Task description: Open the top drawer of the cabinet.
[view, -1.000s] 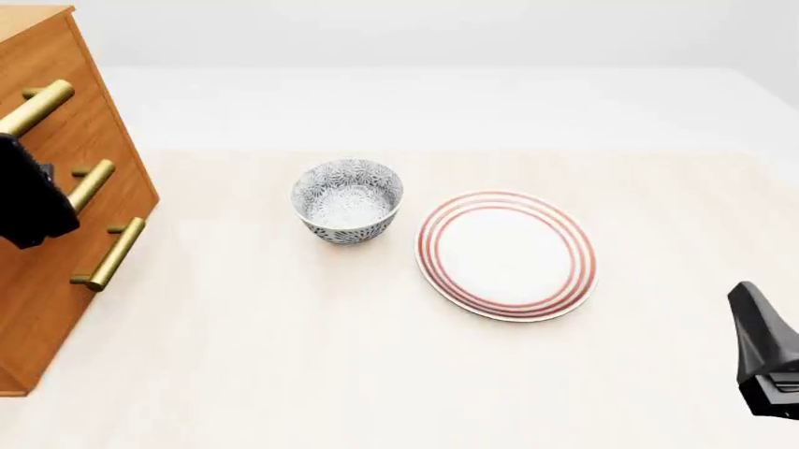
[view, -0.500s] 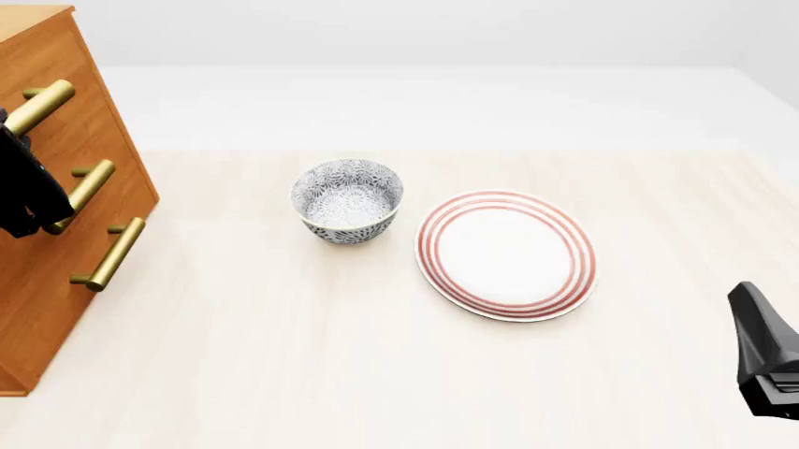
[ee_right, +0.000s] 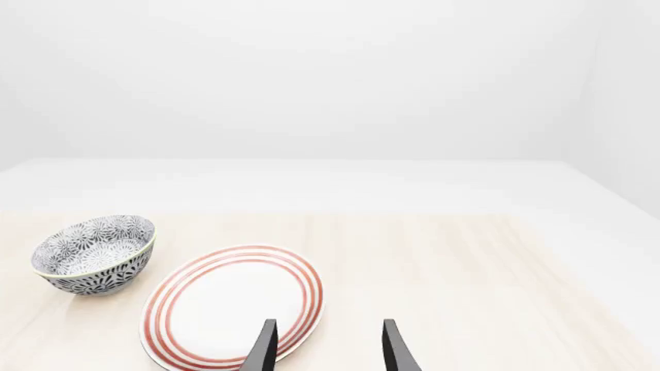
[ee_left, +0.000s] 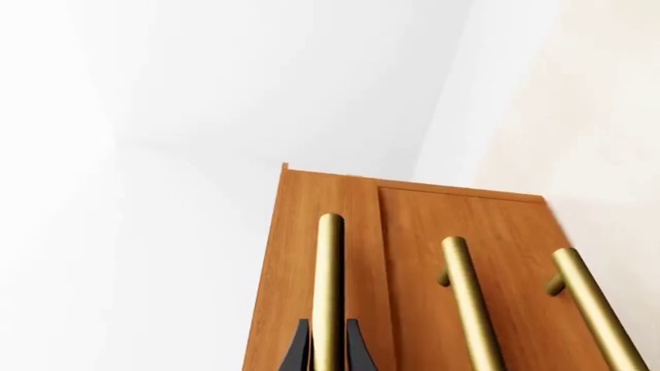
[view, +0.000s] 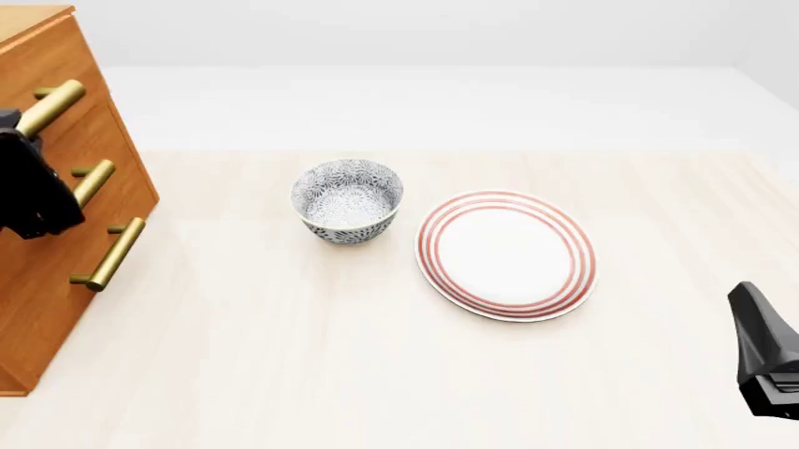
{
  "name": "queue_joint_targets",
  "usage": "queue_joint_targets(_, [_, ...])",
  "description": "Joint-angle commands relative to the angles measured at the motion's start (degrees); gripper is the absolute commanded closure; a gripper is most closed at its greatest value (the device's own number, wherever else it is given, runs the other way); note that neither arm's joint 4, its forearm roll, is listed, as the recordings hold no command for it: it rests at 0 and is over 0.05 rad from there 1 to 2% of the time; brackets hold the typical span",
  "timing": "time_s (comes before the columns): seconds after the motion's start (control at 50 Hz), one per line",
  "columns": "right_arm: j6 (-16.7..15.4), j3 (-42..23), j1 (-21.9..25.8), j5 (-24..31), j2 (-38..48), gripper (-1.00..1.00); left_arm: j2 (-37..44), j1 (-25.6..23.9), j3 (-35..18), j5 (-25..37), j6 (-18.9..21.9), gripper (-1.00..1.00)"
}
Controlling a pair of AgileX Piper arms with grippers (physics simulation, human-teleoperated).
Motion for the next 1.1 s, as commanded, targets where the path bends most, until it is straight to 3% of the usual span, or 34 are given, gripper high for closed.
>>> queue_joint_targets(0.02, [0.0, 0.0, 0.0, 0.0, 0.0, -1.00, 1.4, -2.3, 3.0, -0.6, 1.4, 1.00])
queue_joint_targets(0.22, [0.0, 0.0, 0.0, 0.0, 0.0, -1.00, 1.8, -4.4, 4.5, -3.0, 3.0, 1.00])
queue_joint_targets(0.42, [0.0, 0.0, 0.0, 0.0, 0.0, -1.00, -1.2, -6.0, 4.8, -1.5, 3.4, 1.00])
queue_joint_targets(1.1, [0.0, 0.0, 0.0, 0.0, 0.0, -1.00, -0.6, -10.5, 6.3, -4.5, 3.1, 1.00])
